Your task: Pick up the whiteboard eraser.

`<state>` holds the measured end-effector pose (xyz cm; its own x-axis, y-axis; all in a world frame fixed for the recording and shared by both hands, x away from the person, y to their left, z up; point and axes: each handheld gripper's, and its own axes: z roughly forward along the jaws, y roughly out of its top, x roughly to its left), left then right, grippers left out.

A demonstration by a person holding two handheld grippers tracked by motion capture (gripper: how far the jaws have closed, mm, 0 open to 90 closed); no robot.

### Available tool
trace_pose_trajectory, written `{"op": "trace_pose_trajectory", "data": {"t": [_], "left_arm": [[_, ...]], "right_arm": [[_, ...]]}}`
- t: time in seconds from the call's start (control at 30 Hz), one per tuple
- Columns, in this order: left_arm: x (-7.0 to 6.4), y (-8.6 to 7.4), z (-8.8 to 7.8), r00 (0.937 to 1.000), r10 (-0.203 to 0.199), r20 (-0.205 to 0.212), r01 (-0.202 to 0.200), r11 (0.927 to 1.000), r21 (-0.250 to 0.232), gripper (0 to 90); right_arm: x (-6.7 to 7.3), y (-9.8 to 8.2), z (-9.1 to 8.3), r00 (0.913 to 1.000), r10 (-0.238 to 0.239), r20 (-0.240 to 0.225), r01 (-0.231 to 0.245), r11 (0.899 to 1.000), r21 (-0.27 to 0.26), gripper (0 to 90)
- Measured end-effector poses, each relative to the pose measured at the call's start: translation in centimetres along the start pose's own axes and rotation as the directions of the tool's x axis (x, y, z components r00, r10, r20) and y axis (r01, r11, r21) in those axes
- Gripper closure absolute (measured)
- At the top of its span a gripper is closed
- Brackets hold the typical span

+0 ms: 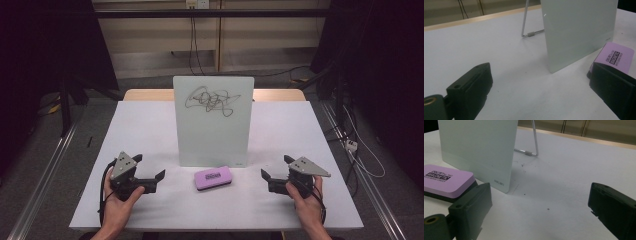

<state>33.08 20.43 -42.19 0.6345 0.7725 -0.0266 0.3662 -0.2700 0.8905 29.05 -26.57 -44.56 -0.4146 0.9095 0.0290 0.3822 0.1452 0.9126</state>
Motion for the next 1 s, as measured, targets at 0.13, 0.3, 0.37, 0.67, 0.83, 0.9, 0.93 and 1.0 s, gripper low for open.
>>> {"op": "trace_pose_trajectory", "data": {"t": [0.13, 0.3, 0.37, 0.67, 0.83, 0.9, 0.93, 1.0], "left_arm": [[-0.1, 0.1, 0.3, 0.9993, 0.014, 0.035, -0.015, 0.9998, 0.016, 4.9], [-0.1, 0.2, 0.8, 0.9989, -0.003, 0.048, 0.001, 0.9989, 0.046, 5.2], [-0.2, 0.2, 0.8, 0.9987, -0.004, 0.051, 0.002, 0.9991, 0.042, 5.1], [-1.3, 0.8, 1.0, 0.9941, 0.033, 0.104, -0.040, 0.9968, 0.070, 5.7], [-2.0, 1.3, 1.3, 0.9878, 0.055, 0.146, -0.067, 0.9952, 0.072, 5.4], [-2.2, 1.3, 1.5, 0.9850, 0.055, 0.163, -0.070, 0.9941, 0.083, 5.1], [-2.3, 1.3, 1.7, 0.9839, 0.061, 0.168, -0.078, 0.9923, 0.096, 5.1], [-2.5, 1.4, 1.9, 0.9802, 0.071, 0.185, -0.091, 0.9905, 0.103, 5.2]], "right_arm": [[0.0, 0.0, 0.0, 0.9999, 0.003, -0.014, -0.002, 1.000, 0.009, 5.5], [0.1, 0.0, -0.1, 0.9998, -0.002, -0.020, 0.002, 1.000, 0.011, 5.8], [0.0, 0.0, -0.1, 0.9999, -0.004, -0.014, 0.004, 1.000, 0.008, 5.7], [0.1, 0.0, 0.2, 0.9995, -0.003, -0.031, 0.004, 1.000, 0.021, 5.7], [0.3, 0.0, 0.6, 0.9994, -0.016, -0.030, 0.017, 0.999, 0.037, 5.4], [0.4, 0.0, 0.6, 0.9993, -0.016, -0.035, 0.017, 0.999, 0.038, 5.3], [0.4, 0.0, 0.6, 0.9992, -0.016, -0.036, 0.018, 0.999, 0.037, 5.2], [0.4, 0.0, 0.6, 0.9992, -0.018, -0.037, 0.019, 0.999, 0.036, 5.2]]}}
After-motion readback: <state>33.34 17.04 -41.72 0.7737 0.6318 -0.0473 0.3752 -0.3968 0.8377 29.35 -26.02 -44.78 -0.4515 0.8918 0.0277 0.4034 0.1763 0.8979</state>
